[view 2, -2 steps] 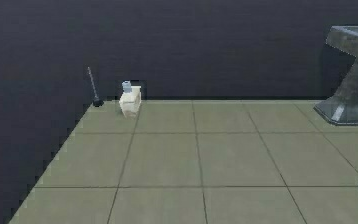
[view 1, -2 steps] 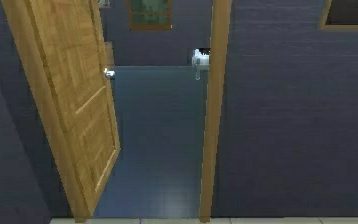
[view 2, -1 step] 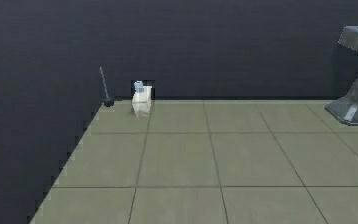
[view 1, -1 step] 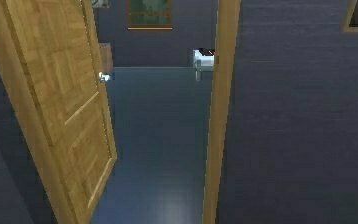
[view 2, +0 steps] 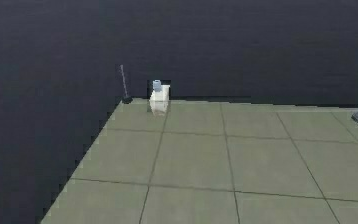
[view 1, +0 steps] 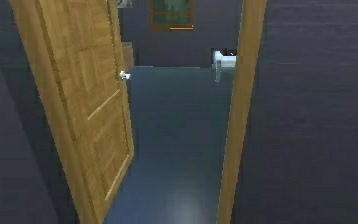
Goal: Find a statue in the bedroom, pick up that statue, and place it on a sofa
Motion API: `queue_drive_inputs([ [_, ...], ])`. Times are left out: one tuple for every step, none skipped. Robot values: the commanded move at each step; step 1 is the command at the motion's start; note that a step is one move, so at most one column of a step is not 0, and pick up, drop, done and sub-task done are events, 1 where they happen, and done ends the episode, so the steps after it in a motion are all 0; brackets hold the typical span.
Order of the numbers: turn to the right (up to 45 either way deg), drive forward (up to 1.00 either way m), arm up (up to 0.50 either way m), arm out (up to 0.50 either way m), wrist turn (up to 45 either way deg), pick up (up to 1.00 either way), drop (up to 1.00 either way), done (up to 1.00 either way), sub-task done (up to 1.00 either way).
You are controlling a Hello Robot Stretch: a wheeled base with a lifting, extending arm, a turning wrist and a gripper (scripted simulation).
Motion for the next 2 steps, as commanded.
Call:
queue_drive_inputs([
  [0.0,0.8,0.0,0.0,0.0,0.0,0.0,0.0,0.0],
  [0.0,0.3,0.0,0.0,0.0,0.0,0.0,0.0,0.0],
])
